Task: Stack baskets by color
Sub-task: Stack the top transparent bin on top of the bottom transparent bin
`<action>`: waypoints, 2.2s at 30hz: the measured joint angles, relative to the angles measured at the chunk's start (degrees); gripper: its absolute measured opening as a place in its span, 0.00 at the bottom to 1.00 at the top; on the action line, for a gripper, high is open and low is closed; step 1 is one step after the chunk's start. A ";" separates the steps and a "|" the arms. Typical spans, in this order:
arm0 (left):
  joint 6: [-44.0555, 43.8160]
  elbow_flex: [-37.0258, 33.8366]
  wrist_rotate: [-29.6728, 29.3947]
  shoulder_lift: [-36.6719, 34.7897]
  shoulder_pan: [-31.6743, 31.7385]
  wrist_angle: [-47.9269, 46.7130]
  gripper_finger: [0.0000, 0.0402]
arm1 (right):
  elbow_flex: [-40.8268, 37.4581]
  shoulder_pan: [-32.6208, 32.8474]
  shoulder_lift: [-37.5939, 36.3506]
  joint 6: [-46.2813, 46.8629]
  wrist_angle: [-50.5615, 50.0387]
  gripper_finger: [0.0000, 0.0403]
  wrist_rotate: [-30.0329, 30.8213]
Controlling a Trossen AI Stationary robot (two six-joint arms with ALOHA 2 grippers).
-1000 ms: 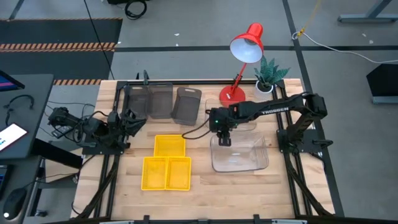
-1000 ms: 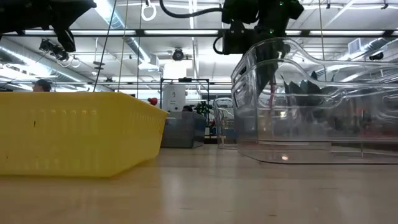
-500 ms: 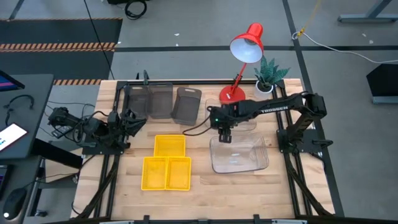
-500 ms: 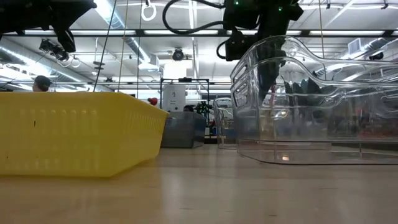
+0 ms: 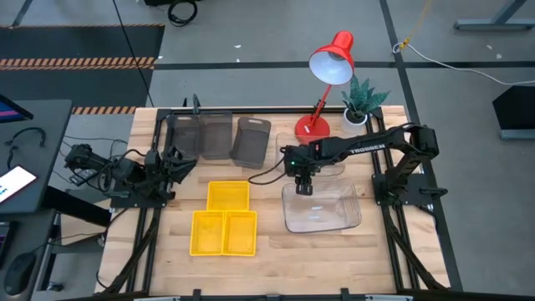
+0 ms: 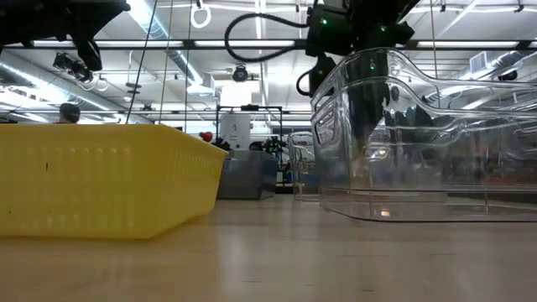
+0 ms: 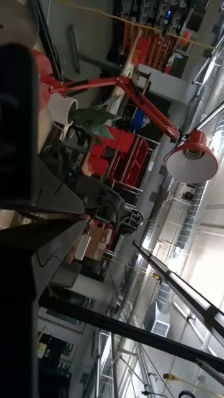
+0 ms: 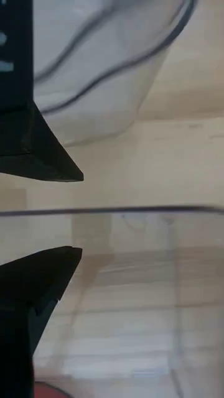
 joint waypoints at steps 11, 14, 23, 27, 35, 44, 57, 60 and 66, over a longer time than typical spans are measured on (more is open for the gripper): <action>-0.02 0.00 0.01 0.00 0.00 0.00 0.07 | -3.46 -0.15 -0.31 0.13 4.28 0.41 -0.10; -0.03 0.00 0.02 0.00 0.00 0.00 0.07 | -3.88 -0.13 -0.31 0.43 4.36 0.35 -0.16; -0.06 0.00 0.02 0.00 0.00 0.00 0.08 | -3.81 -0.17 -0.24 0.55 2.25 0.10 -1.99; -0.12 0.00 0.02 0.00 0.00 0.02 0.07 | -1.87 -0.07 0.10 0.58 -1.34 0.02 -1.01; -0.42 0.00 0.02 0.00 0.00 0.07 0.09 | 2.60 0.07 -0.11 0.79 -5.52 0.02 -0.80; -0.42 0.00 0.02 0.00 0.00 0.04 0.07 | 8.72 1.17 -0.17 0.95 -13.00 0.01 1.77; -0.42 0.00 0.02 0.00 0.00 0.04 0.08 | 21.05 7.07 -0.33 0.76 -24.63 0.01 8.80; -0.44 0.00 0.02 0.00 0.00 0.04 0.07 | 23.92 9.46 -0.47 1.71 -26.24 0.01 9.82; -0.43 0.00 0.02 0.00 0.00 0.05 0.09 | 28.59 14.61 -1.14 6.00 -29.79 0.01 12.96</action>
